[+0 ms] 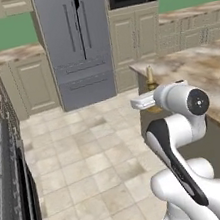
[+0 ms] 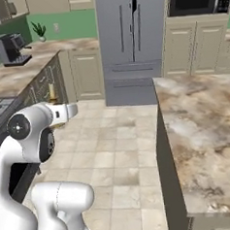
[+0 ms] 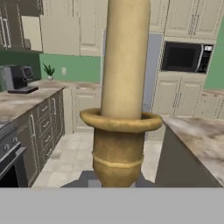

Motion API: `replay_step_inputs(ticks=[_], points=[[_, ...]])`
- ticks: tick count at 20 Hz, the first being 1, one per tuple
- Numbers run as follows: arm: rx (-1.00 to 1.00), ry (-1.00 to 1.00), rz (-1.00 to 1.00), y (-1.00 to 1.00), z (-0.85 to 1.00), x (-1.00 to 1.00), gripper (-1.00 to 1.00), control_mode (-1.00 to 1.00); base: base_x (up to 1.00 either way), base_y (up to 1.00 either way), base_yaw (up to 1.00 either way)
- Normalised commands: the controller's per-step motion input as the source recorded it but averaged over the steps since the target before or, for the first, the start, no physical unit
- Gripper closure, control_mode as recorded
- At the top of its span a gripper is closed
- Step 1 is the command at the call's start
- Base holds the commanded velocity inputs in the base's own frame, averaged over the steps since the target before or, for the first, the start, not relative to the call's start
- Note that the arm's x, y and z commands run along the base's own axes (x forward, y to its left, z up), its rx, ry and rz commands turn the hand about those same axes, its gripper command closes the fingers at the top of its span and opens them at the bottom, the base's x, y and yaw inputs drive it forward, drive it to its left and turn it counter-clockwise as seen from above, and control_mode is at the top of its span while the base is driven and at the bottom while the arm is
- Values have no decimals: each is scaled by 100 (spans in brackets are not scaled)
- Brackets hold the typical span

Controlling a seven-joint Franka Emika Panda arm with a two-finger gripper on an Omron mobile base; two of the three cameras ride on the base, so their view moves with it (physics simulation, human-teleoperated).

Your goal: Pick the jar and candle from the dining table and place them in the open cabinet. Close the cabinet after placing the objects.

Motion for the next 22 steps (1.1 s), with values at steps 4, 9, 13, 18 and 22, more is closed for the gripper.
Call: replay_step_inputs(ticks=[4,9,13,18,22], points=[[0,0,0,0,0,0,100,100,69,20,-13],[0,0,0,0,0,0,100,100,66,24,-12],[0,0,0,0,0,0,100,100,66,16,-12],[0,0,0,0,0,0,100,100,67,10,-7],[0,0,0,0,0,0,100,100,60,22,-4]])
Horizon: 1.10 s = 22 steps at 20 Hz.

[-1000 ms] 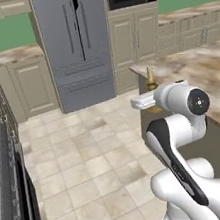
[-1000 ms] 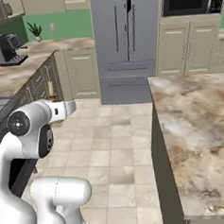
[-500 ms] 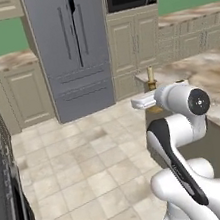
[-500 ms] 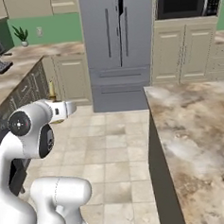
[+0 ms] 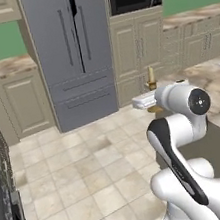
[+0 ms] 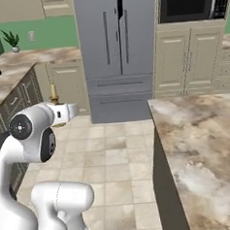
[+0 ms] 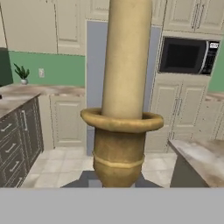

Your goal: Pick the jar and candle from the dining table and place them in the open cabinet. Close the cabinet after placing the objects.

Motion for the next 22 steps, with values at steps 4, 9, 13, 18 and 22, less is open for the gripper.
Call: replay_step_inputs(ticks=[4,9,13,18,22], points=[[0,0,0,0,0,0,100,100,58,29,0],[0,0,0,0,0,0,100,100,46,21,19],[0,0,0,0,0,0,100,100,52,17,34],[0,0,0,0,0,0,100,100,66,37,32],[0,0,0,0,0,0,100,100,79,45,23]])
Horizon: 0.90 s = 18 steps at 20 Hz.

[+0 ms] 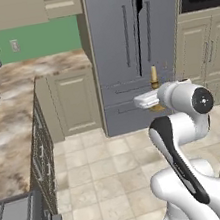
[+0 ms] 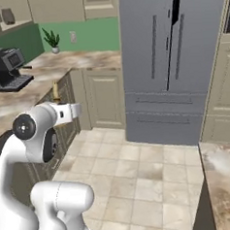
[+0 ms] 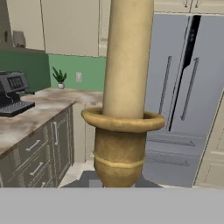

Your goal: Pick the jar and candle from the dining table and place them in the open cabinet. Close the cabinet after placing the objects.

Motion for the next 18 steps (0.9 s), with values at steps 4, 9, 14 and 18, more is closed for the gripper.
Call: replay_step_inputs(ticks=[4,9,14,18], points=[[0,0,0,0,0,0,100,100,88,40,26],[0,0,0,0,0,0,100,100,72,11,18],[0,0,0,0,0,0,100,100,65,-24,19],[0,0,0,0,0,0,100,100,57,-7,26]])
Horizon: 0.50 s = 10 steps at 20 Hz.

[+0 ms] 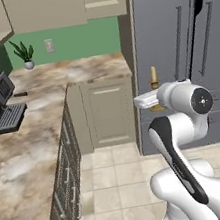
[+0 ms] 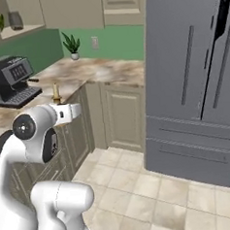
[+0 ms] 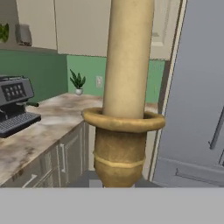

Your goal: Pick the jar and candle from the dining table and place them in the open cabinet. Close the cabinet after placing the objects.

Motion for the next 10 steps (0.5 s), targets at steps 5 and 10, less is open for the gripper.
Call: replay_step_inputs(ticks=[5,10], points=[[0,0,0,0,0,0,100,100,72,-21,28],[0,0,0,0,0,0,100,100,69,-37,33]])
